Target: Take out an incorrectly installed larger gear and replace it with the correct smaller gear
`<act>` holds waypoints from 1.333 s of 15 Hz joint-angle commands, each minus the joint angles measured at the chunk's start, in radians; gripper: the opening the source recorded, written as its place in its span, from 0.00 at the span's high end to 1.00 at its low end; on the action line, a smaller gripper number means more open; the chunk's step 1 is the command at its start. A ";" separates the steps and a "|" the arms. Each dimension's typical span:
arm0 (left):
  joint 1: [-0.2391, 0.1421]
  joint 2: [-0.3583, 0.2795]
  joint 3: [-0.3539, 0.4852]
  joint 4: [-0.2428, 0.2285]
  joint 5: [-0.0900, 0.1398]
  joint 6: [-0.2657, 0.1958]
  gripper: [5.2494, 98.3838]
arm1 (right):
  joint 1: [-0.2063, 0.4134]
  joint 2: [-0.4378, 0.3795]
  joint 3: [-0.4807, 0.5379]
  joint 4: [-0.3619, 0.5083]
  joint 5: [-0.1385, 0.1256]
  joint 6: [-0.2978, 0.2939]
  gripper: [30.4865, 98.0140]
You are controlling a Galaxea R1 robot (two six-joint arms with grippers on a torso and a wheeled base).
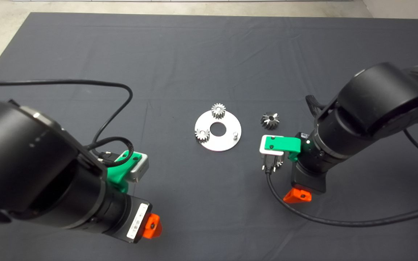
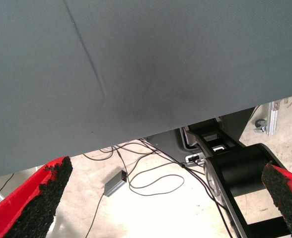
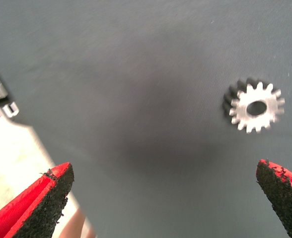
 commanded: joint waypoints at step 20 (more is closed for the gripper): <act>-0.009 -0.031 0.018 0.000 0.006 -0.011 0.00 | -0.141 -0.095 -0.121 -0.335 -0.077 0.089 0.01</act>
